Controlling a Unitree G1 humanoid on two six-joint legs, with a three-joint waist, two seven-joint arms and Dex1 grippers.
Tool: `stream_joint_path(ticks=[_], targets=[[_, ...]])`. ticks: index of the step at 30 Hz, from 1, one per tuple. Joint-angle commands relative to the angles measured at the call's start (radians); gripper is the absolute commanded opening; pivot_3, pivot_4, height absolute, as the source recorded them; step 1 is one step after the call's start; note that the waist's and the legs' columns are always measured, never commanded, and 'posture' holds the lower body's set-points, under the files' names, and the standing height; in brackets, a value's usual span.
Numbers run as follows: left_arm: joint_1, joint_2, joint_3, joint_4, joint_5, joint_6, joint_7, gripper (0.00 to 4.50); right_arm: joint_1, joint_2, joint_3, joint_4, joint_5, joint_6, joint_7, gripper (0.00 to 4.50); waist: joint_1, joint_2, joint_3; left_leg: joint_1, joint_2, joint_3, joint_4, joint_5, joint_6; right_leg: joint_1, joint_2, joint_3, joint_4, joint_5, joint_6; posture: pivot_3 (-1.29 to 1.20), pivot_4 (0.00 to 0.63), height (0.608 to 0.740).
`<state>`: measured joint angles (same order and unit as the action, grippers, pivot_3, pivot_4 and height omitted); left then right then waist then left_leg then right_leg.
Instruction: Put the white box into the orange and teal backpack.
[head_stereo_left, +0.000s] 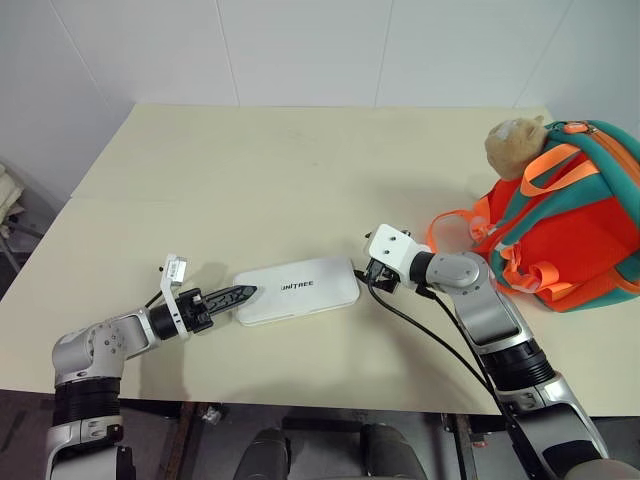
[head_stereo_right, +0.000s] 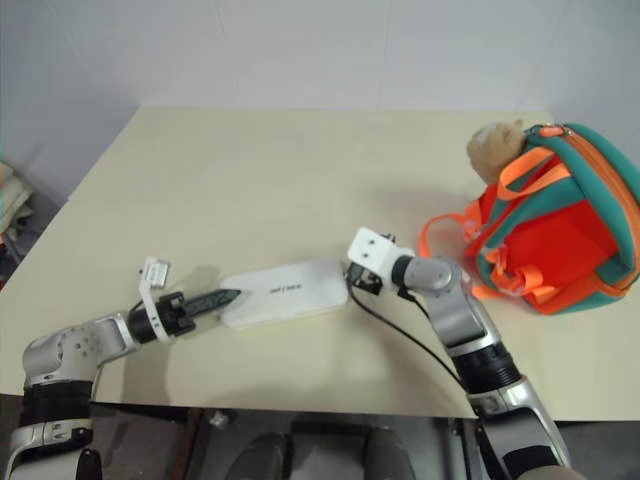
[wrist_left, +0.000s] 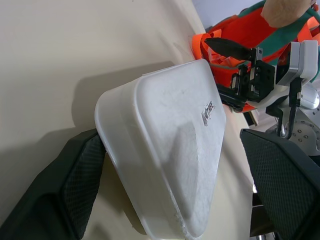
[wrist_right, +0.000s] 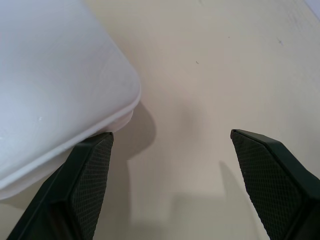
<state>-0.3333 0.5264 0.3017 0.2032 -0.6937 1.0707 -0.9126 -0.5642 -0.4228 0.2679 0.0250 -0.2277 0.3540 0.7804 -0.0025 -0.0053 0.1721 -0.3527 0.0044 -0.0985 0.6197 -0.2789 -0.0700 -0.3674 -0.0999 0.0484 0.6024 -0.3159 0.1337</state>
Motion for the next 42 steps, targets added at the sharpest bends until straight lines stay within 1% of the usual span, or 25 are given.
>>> stream_joint_path(ticks=[1, 6, 11, 13, 17, 22, 28, 32, 34, 39, 42], targets=[[-0.006, -0.051, -0.120, 0.023, 0.028, 0.033, 0.024, 4.47, -0.032, 0.049, 0.079, -0.031, 0.015, -0.047, 0.029, 4.50, 0.001, 0.000, 0.000, 0.000, 0.000, 0.000, 0.000, 0.000, 0.000, 0.000, 0.000, 0.000, 0.000, 0.000, 0.000, 0.00, 0.150, 0.740], [-0.016, -0.050, -0.120, 0.027, 0.035, 0.044, 0.035, 4.47, -0.025, 0.046, 0.085, -0.025, -0.003, -0.052, 0.029, 4.50, 0.000, 0.000, 0.000, 0.000, 0.000, -0.001, -0.002, 0.000, 0.000, -0.001, 0.000, 0.000, 0.000, 0.000, 0.001, 0.00, 0.150, 0.740], [-0.054, -0.061, -0.129, 0.104, 0.089, 0.015, 0.082, 4.47, -0.032, 0.049, 0.091, -0.002, -0.026, -0.066, 0.024, 4.50, 0.001, 0.000, 0.000, 0.000, 0.000, -0.002, -0.003, 0.003, -0.001, 0.000, 0.000, -0.001, -0.001, 0.001, 0.000, 0.00, 0.150, 0.740], [-0.068, -0.070, -0.116, 0.116, 0.075, 0.016, 0.074, 4.47, -0.034, 0.054, 0.088, 0.000, -0.027, -0.066, 0.024, 4.50, 0.000, 0.000, 0.000, 0.001, -0.001, -0.002, -0.005, 0.005, -0.001, 0.000, 0.000, -0.001, -0.003, 0.004, 0.000, 0.00, 0.150, 0.740], [-0.094, -0.099, -0.071, 0.097, -0.006, 0.081, 0.048, 4.47, -0.033, 0.056, 0.083, 0.001, -0.028, -0.070, 0.027, 4.50, -0.001, -0.001, 0.000, 0.000, -0.001, -0.002, -0.007, 0.009, -0.003, 0.001, 0.000, -0.002, -0.010, 0.010, -0.002, 0.00, 0.150, 0.740], [-0.106, -0.120, -0.054, 0.129, -0.019, 0.112, 0.039, 4.47, -0.034, 0.056, 0.080, 0.000, -0.026, -0.072, 0.030, 4.50, -0.001, -0.002, 0.000, -0.001, 0.000, -0.002, -0.008, 0.009, -0.004, 0.000, 0.000, -0.002, -0.011, 0.011, -0.002, 0.00, 0.150, 0.740], [-0.128, -0.120, -0.032, 0.148, -0.040, 0.143, 0.011, 4.47, -0.039, 0.058, 0.080, 0.006, -0.027, -0.074, 0.030, 4.50, -0.001, -0.002, 0.000, -0.001, 0.000, -0.002, -0.009, 0.010, -0.004, -0.001, 0.000, -0.003, -0.011, 0.011, -0.002, 0.00, 0.150, 0.740], [-0.120, -0.071, -0.093, 0.204, 0.055, 0.071, -0.003, 4.47, -0.041, 0.061, 0.081, 0.006, -0.027, -0.073, 0.029, 4.50, -0.002, -0.003, 0.001, -0.002, 0.000, -0.002, -0.009, 0.010, -0.004, -0.003, 0.000, -0.003, -0.011, 0.011, -0.002, 0.00, 0.150, 0.740], [-0.128, -0.041, -0.091, 0.239, 0.076, 0.059, -0.008, 4.47, -0.040, 0.060, 0.080, 0.004, -0.026, -0.072, 0.030, 4.50, -0.003, -0.003, 0.001, -0.002, 0.000, -0.002, -0.010, 0.010, -0.004, -0.004, 0.000, -0.003, -0.011, 0.011, -0.002, 0.00, 0.150, 0.740], [-0.127, 0.052, -0.098, 0.258, 0.075, 0.061, -0.060, 4.47, -0.038, 0.055, 0.075, 0.003, -0.024, -0.074, 0.033, 4.50, -0.019, -0.003, 0.001, -0.002, 0.000, -0.002, -0.015, 0.011, -0.005, -0.006, 0.001, -0.002, -0.011, 0.011, -0.002, 0.00, 0.150, 0.740], [-0.127, 0.098, -0.106, 0.275, 0.074, 0.063, -0.087, 4.47, -0.039, 0.055, 0.078, 0.008, -0.021, -0.078, 0.031, 4.50, -0.026, -0.004, 0.001, -0.003, 0.000, -0.002, -0.018, 0.011, -0.006, -0.008, 0.001, -0.002, -0.011, 0.013, 0.002, 0.00, 0.150, 0.740]])
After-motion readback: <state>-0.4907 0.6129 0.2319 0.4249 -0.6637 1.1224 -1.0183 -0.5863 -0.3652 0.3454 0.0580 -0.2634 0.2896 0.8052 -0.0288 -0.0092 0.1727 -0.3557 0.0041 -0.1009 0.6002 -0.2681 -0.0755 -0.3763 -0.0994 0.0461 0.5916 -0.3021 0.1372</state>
